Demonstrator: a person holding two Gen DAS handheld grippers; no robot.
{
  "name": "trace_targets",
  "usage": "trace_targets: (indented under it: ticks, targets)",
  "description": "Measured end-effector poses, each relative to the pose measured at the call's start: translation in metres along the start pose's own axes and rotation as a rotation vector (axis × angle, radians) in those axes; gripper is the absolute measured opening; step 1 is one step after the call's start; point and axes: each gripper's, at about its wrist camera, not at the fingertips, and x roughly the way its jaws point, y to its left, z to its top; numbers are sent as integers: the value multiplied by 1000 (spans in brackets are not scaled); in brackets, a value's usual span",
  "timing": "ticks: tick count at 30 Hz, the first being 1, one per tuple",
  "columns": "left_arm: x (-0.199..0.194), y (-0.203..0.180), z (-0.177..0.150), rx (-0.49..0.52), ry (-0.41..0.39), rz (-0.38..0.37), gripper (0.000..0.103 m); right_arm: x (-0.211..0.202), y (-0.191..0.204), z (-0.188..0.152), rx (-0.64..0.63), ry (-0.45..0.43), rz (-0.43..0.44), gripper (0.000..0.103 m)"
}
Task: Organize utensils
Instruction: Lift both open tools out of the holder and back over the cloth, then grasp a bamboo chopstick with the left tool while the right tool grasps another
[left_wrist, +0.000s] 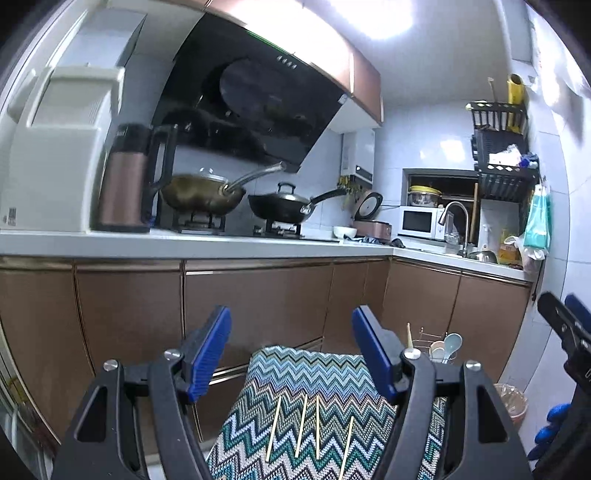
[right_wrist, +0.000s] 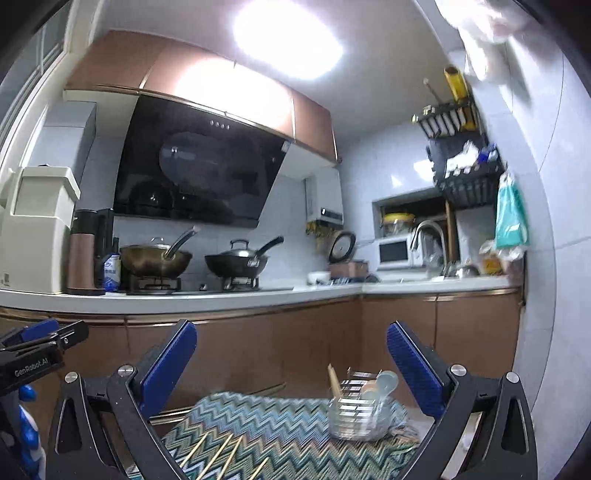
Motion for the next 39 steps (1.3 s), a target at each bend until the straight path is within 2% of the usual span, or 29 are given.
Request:
trace_targets:
  ticks: [3,9,14,17,18,21,23,26,28,32,35,39]
  targets:
    - [10,14,-3,-50,59,-25,67,6,-2,-5,10,43,-12,103]
    - [47,46,-30,-181,229,-104,67,29,-12,-23,59,160,15,103]
    - [82,47,-56,-160,358,-126,67,50,-17,-43,75,246,29,103]
    - [113,42,-72,-139,465,-175,66,65,-19,-55,88,306,57,102]
    - [129,39,-80,-134,514,-190,66,71,-19,-58,87,326,62,100]
    - [165,34,-99,-132,623,-228,65,96,-23,-74,127,426,123,79]
    - [195,29,-110,-129,700,-248,59,120,-25,-90,179,525,183,62]
    - [240,23,-127,-114,812,-277,45,154,-24,-114,202,653,233,51]
    - [274,17,-142,-114,901,-286,36,180,-19,-134,216,749,272,46]
    - [317,8,-162,-88,997,-281,32,226,-9,-177,244,910,319,34]
    - [347,2,-180,-73,1075,-270,31,255,-4,-209,261,1029,335,33]
    - [371,-3,-198,-58,1151,-251,26,281,0,-242,272,1141,327,33]
